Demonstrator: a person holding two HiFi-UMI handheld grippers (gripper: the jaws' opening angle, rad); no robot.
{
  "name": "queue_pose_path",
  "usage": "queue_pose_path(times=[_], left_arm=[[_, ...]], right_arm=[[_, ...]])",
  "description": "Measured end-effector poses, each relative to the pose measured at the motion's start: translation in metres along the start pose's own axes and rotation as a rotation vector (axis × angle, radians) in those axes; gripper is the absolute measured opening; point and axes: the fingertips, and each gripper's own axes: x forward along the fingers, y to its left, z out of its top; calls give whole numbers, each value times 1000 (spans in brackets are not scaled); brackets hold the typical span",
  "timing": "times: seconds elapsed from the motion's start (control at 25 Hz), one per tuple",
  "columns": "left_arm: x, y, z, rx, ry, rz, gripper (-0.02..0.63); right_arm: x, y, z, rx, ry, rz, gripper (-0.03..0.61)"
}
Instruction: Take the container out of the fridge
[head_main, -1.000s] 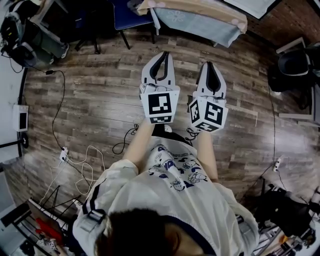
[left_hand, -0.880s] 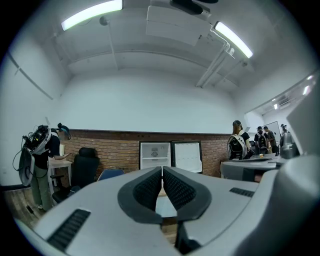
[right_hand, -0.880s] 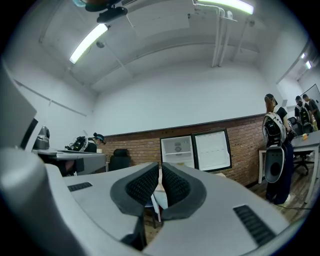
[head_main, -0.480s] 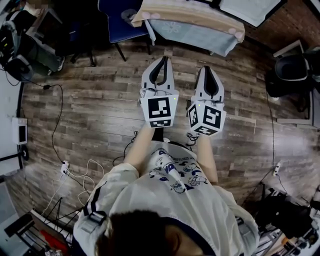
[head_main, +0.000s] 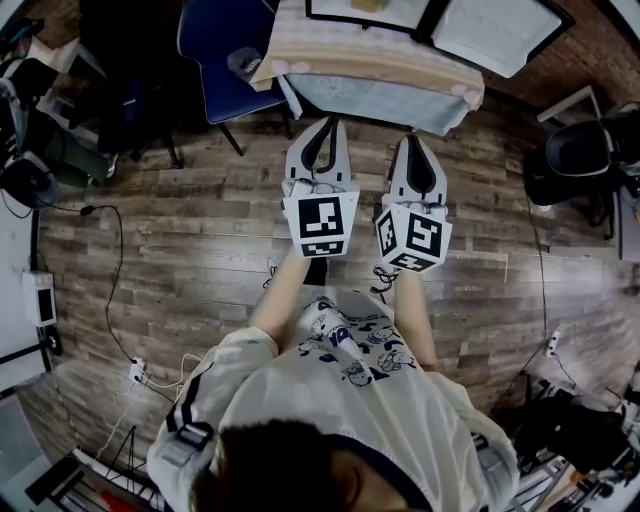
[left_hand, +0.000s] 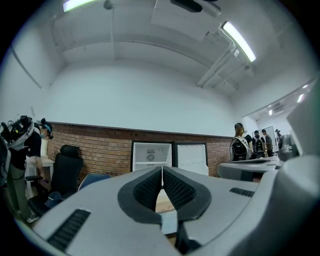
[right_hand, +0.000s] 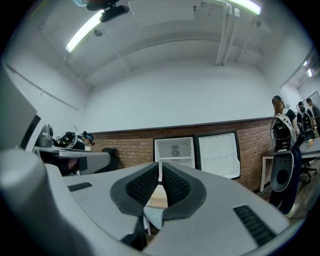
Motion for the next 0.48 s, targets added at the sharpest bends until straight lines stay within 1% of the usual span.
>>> queue_pose_path(times=[0.28,0.48], left_arm=[[63,41,1,5,-1,-10,22],[95,66,-3,7,3,-25,22]], right_arm=[[76,8,2,5,-3,-8,43],[114,16,-2,21,-2,-28,43]])
